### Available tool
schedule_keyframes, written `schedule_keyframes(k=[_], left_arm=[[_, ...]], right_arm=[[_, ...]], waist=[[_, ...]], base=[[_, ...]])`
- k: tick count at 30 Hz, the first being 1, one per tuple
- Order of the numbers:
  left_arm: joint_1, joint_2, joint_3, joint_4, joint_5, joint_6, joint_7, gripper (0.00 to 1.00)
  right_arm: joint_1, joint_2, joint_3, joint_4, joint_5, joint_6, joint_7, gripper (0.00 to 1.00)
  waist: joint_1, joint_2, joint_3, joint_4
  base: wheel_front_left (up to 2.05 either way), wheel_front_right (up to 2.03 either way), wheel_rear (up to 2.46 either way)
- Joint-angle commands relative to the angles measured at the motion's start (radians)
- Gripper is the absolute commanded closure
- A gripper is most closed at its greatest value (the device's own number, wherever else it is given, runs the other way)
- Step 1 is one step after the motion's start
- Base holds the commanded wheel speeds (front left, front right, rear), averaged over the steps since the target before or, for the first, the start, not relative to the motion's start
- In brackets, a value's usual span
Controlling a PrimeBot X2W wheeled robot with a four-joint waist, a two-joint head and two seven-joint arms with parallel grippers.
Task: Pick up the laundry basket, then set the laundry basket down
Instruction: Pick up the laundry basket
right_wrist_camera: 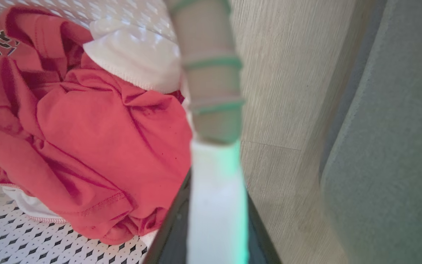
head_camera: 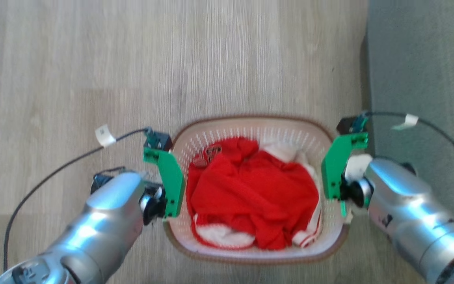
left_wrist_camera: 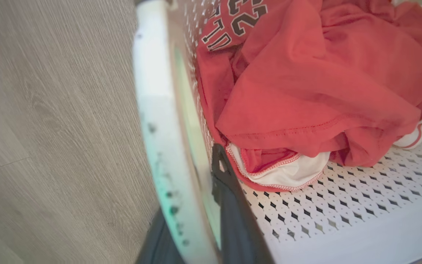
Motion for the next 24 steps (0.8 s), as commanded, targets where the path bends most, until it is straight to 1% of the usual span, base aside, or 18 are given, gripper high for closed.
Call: schedule_keyframes(k=[1,7,14,18,24], left_arm=[[-0.013,0.022,-0.008,-0.027,0.01,-0.009,0.009,1.0],[0.051,0.037,-0.018,-0.049,0.002,-0.009,0.058,1.0],[0.105,0.048,-0.023,-0.064,-0.014,-0.009,0.106,1.0],[0.125,0.059,-0.024,-0.078,-0.018,-0.009,0.144,1.0],[0.129,0.071,-0.026,-0.087,-0.019,-0.009,0.174,1.0]], right_arm=[[0.025,0.029,0.035,-0.038,-0.003,0.009,0.003,1.0],[0.074,0.034,0.068,-0.039,0.052,0.009,0.02,1.0],[0.128,0.038,0.101,-0.036,0.108,0.009,0.033,1.0],[0.155,0.042,0.113,-0.033,0.137,0.009,0.034,1.0],[0.165,0.043,0.124,-0.028,0.166,0.009,0.031,1.0]], waist=[[0.0001,-0.0001,-0.088,0.0],[0.0001,-0.0001,-0.204,0.01],[0.0001,-0.0001,-0.325,0.037],[0.0001,-0.0001,-0.374,0.053],[0.0001,-0.0001,-0.396,0.071]], base=[[0.0,0.0,0.0],[0.0,0.0,0.0],[0.0,0.0,0.0],[0.0,0.0,0.0],[0.0,0.0,0.0]])
